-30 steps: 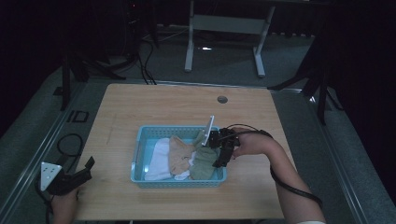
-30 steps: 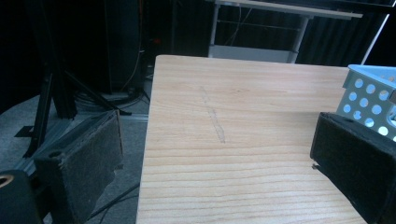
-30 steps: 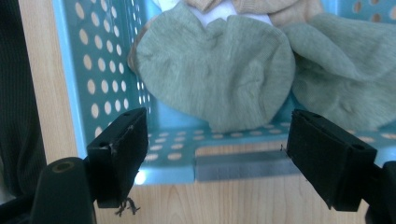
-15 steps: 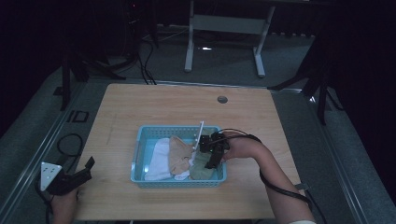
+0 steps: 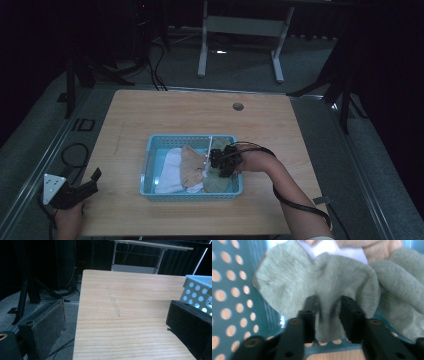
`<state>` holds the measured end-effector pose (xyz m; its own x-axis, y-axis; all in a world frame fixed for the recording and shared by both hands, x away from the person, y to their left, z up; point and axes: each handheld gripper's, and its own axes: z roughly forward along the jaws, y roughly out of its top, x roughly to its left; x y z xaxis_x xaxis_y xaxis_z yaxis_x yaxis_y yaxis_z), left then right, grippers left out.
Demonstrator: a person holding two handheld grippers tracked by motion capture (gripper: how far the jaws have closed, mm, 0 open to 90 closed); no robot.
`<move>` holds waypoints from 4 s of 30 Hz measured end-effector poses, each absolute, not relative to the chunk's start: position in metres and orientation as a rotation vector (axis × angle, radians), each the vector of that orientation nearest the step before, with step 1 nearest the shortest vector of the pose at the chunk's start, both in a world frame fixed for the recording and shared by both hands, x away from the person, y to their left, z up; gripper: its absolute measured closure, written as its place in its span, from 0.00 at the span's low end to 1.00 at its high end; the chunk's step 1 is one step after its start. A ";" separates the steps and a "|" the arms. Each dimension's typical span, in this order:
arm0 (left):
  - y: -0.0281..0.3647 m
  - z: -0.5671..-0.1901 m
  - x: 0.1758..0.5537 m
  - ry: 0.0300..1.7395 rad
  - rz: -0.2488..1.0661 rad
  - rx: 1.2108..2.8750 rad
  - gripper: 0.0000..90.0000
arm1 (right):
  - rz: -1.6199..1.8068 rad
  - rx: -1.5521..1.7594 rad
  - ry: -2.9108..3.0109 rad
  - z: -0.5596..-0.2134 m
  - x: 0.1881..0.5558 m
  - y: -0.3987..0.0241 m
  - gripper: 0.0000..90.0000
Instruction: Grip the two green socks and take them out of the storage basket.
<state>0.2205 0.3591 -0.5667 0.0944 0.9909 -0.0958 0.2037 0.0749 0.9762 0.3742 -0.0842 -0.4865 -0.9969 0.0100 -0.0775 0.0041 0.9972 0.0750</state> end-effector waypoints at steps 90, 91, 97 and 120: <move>0.360 -0.567 0.222 1.324 0.950 1.340 0.03 | 0.268 0.560 3.039 -0.476 0.388 -0.268 0.94; 0.360 -0.567 0.222 1.324 0.950 1.340 0.03 | 0.260 0.569 3.044 -0.480 0.389 -0.268 0.94; 0.360 -0.567 0.222 1.323 0.950 1.342 0.03 | 0.212 0.627 3.057 -0.499 0.392 -0.268 0.93; 0.360 -0.567 0.221 1.322 0.948 1.342 0.03 | 0.235 0.614 3.031 -0.462 0.397 -0.256 0.58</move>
